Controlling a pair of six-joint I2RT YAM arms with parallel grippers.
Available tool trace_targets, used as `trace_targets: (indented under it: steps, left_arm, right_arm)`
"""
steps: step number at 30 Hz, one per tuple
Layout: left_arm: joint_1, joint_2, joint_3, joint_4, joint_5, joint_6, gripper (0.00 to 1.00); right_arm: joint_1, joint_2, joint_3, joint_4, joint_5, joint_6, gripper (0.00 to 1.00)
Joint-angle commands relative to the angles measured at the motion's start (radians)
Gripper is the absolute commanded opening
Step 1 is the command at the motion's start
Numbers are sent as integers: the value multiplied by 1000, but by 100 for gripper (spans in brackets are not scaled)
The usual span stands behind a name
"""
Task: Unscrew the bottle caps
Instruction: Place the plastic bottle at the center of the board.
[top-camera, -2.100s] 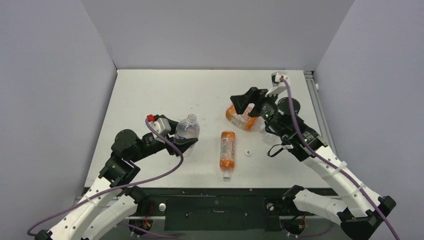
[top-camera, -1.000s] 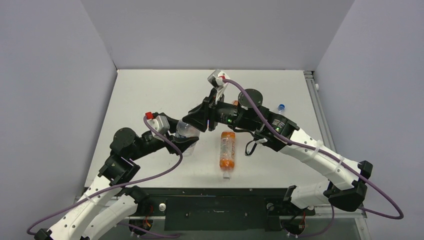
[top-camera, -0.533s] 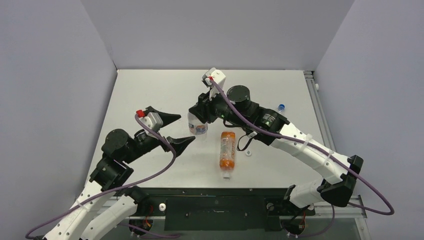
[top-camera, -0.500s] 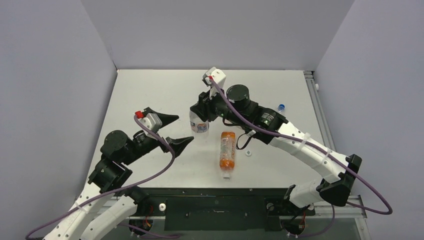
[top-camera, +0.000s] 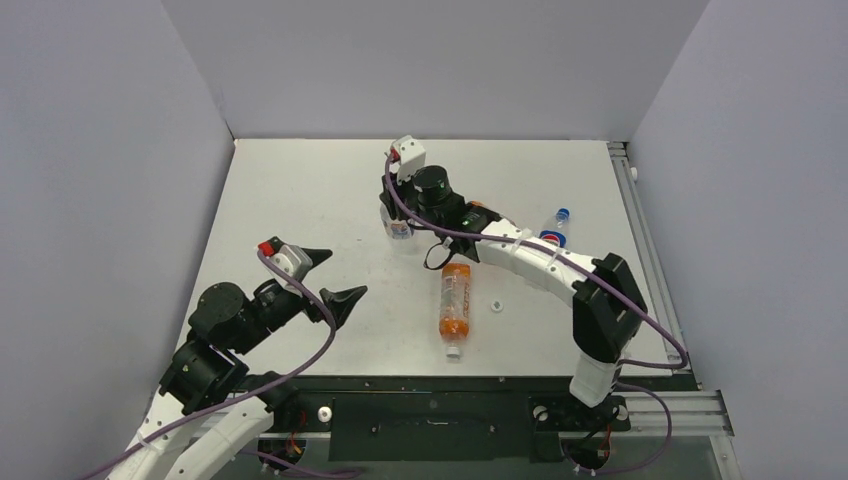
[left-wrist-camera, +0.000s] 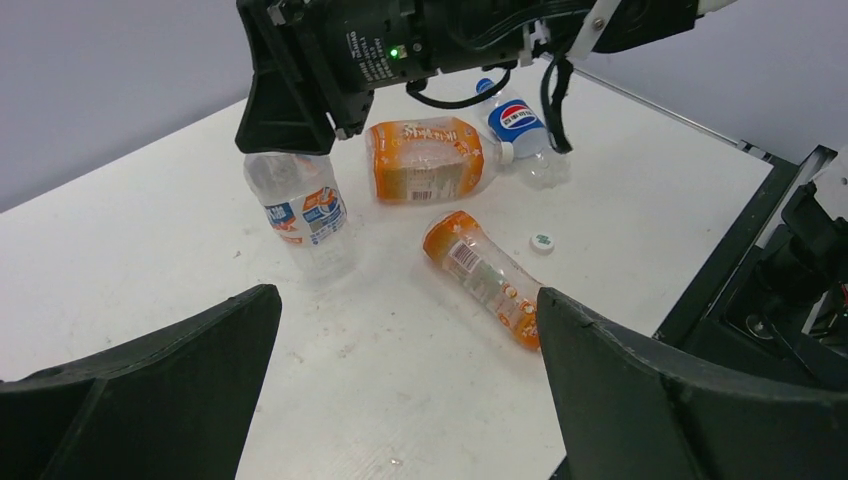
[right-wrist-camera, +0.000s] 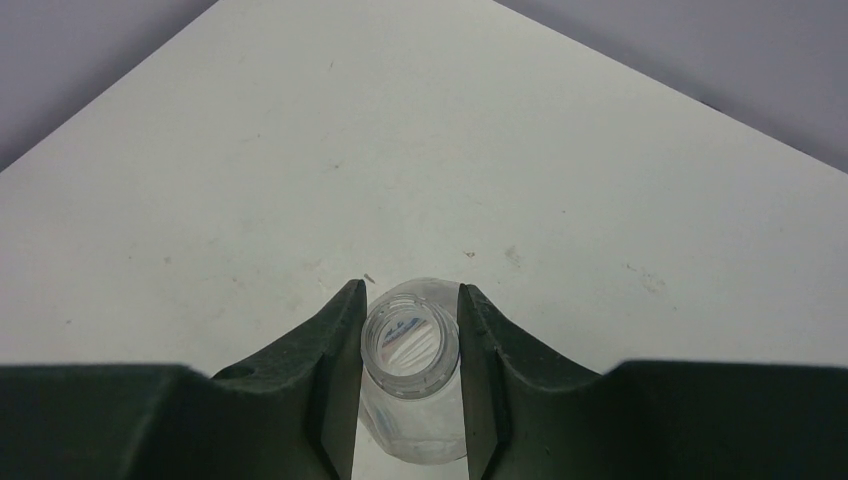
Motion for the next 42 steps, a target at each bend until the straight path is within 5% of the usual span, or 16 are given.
trace_targets:
  steps: [1,16,24,32,42]
  left_arm:
    - [1,5,15,-14,27,-2,97]
    - [1,32,34,19,53,1,97]
    - [1,25,32,47,50,-9,97]
    - [2,36,37,65,60,-15,97]
    - [2,37,51,77,67,-16,96]
  right_arm:
    - [-4,39,-16,229,59,27,0]
    - [-14,159,-37,267,60,133,6]
    - [-14,187,-7,200,39,123,24]
    - [-17,128,-7,187,54,120,76]
    - [-59,-7,35,98,21,117,81]
